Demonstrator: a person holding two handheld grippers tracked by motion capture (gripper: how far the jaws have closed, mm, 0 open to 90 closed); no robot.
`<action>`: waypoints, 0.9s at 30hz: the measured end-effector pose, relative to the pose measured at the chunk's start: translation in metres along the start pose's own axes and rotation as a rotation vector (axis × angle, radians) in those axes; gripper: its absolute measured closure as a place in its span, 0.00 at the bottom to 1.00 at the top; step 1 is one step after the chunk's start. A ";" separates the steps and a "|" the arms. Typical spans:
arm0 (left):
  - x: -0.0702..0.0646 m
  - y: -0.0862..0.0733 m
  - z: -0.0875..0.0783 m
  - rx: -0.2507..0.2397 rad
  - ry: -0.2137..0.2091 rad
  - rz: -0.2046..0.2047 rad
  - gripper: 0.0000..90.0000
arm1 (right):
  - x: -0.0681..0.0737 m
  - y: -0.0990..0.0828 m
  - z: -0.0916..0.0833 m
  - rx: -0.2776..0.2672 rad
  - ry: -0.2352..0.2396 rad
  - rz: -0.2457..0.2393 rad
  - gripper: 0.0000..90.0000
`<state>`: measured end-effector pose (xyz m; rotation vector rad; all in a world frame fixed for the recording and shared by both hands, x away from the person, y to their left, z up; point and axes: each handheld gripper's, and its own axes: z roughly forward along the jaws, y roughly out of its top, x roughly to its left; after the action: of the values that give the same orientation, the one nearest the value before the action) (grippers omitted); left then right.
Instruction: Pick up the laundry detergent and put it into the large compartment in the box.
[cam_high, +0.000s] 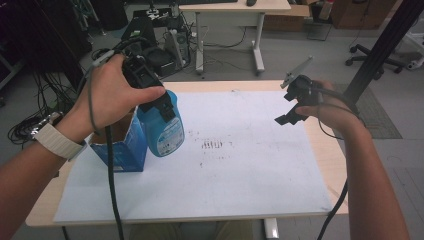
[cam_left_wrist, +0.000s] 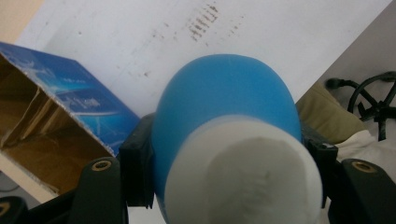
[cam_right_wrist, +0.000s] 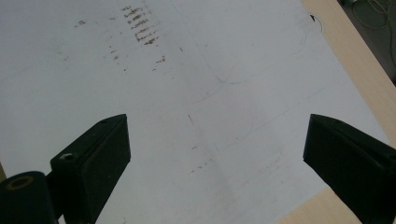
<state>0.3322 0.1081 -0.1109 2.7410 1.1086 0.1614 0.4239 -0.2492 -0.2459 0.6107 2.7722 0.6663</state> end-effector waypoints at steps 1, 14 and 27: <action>0.001 0.000 -0.001 0.000 0.001 -0.008 0.42 | 0.000 0.000 0.000 0.000 0.000 0.000 0.08; 0.016 -0.003 -0.017 0.022 0.010 -0.123 0.42 | 0.000 0.005 0.000 -0.011 0.001 -0.013 0.08; 0.043 -0.012 -0.034 0.017 0.035 -0.259 0.42 | -0.001 0.013 0.003 -0.019 0.007 -0.023 0.08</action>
<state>0.3493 0.1507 -0.0789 2.5864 1.4658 0.1644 0.4300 -0.2378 -0.2421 0.5732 2.7714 0.6901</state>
